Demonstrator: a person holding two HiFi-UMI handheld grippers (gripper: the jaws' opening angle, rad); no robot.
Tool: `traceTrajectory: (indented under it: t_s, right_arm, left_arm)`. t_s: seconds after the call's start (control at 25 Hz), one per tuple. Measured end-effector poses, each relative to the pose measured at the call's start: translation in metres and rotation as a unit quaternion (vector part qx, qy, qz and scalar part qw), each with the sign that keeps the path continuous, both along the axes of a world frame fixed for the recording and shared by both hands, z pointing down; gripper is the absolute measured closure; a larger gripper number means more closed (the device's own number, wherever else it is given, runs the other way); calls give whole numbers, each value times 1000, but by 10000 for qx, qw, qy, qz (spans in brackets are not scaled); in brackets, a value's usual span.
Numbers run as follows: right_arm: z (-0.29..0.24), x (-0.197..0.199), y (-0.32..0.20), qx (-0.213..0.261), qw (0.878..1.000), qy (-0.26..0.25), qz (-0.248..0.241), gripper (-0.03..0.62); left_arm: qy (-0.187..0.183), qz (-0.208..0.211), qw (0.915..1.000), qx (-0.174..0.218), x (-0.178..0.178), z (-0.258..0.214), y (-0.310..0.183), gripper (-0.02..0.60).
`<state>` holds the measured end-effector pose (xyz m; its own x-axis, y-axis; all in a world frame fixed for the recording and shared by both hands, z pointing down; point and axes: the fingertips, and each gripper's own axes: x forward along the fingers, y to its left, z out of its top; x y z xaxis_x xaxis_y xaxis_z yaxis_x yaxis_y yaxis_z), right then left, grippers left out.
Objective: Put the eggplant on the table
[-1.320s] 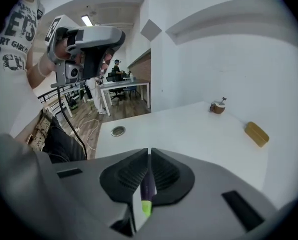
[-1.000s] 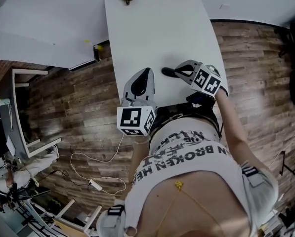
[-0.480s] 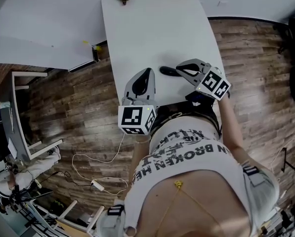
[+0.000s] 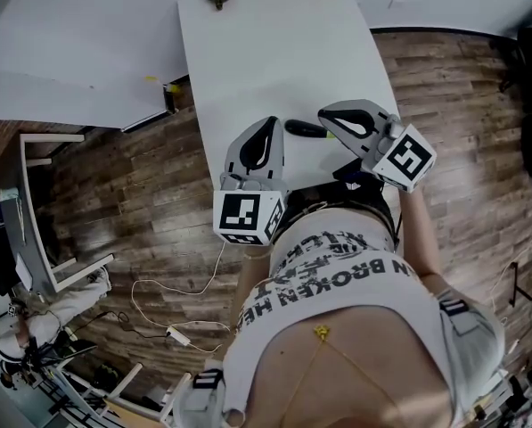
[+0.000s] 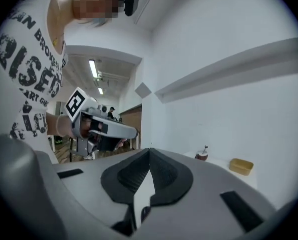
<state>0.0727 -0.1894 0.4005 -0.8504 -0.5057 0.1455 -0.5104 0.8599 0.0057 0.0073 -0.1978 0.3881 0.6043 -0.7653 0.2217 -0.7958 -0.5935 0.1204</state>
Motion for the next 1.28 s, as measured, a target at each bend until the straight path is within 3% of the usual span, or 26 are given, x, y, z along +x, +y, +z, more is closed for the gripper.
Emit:
traceTrajectory:
  t_s: [0.44, 1.28]
  right_arm:
    - [-72, 3, 2, 555, 9947, -869, 53, 586]
    - [-66, -4, 4, 499, 9964, -690, -20, 586]
  left_arm:
    - [155, 183, 9977, 633, 16, -55, -2, 575]
    - [193, 147, 9978, 615, 12, -52, -3, 575]
